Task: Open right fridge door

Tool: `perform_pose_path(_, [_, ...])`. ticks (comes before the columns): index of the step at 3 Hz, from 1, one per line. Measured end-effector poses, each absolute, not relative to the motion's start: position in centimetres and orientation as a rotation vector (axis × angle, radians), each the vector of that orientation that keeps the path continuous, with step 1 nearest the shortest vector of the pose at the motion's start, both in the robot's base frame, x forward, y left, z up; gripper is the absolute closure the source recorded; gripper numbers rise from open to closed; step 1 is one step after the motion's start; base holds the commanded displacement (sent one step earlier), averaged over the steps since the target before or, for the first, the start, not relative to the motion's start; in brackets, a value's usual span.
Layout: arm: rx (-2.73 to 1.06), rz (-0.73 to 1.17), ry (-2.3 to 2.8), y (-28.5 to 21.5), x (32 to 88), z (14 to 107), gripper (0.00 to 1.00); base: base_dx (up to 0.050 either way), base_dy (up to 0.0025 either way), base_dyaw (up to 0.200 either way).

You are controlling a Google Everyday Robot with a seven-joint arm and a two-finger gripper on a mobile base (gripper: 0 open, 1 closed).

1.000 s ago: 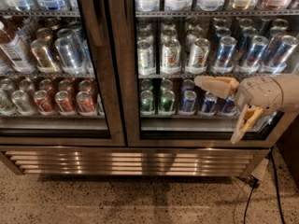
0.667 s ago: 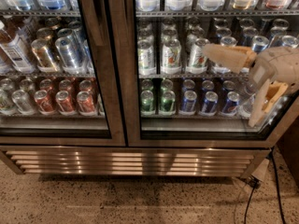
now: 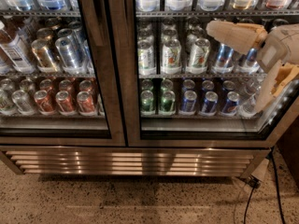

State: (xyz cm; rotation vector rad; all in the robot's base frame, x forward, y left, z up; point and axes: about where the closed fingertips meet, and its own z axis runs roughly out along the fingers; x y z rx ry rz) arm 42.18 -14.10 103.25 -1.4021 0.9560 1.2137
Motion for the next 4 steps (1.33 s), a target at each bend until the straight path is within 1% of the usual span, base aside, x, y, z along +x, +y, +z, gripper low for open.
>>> perform_pose_path(1, [-1.449, 1.092, 1.060, -13.61, 42.41, 103.73, 0.00, 0.000, 0.00000, 0.000])
perform_pose_path(2, [-1.519, 0.923, 1.186, -13.18, 42.37, 104.38, 0.00, 0.000, 0.00000, 0.000])
perform_pose_path(4, [-1.514, 0.932, 1.179, -12.81, 42.57, 104.36, 0.00, 0.000, 0.00000, 0.000])
